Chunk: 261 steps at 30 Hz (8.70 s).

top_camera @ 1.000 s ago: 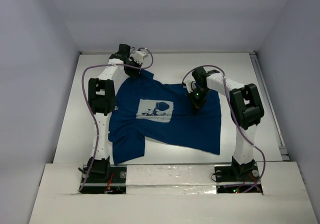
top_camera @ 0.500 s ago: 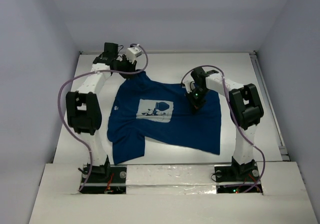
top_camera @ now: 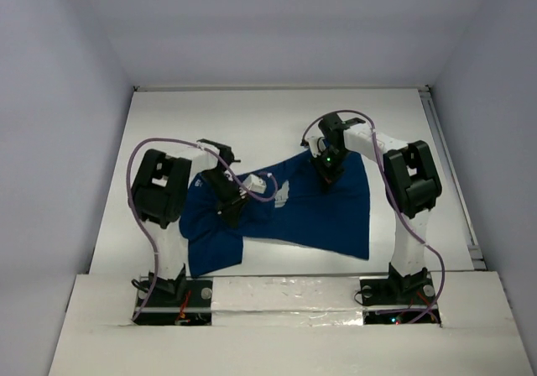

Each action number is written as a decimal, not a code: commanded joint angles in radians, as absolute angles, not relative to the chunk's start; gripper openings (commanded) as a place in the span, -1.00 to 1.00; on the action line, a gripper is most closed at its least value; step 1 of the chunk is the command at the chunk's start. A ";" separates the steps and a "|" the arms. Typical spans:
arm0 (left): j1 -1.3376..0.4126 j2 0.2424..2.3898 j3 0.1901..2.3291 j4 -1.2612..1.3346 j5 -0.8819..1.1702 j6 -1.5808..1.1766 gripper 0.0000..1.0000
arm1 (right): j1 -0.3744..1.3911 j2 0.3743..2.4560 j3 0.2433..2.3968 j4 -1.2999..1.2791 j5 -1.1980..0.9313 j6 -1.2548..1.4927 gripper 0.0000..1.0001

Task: Fold and stack the t-shirts
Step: Flatten out the tshirt, then grap the side of the flattened tshirt closest away from the robot with both arms

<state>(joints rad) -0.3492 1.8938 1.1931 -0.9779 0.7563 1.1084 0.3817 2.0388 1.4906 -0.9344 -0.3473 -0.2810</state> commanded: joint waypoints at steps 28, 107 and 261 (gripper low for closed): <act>-0.302 1.706 1.217 -0.772 0.640 1.008 0.77 | 0.417 2.002 1.519 -0.931 -0.364 -0.290 -1.00; -0.199 1.956 1.641 -0.560 0.347 0.850 -1.00 | 0.417 1.999 1.497 -0.919 -0.350 -0.296 -1.00; -0.154 1.735 0.937 0.002 0.120 0.744 -1.00 | 0.532 2.068 1.514 -0.871 -0.098 -0.624 -1.00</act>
<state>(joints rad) -0.1825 1.7020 0.8970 0.0181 0.1429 0.7425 0.5663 2.0113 1.4563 -0.8814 -0.0986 -0.6056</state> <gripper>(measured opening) 0.003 0.010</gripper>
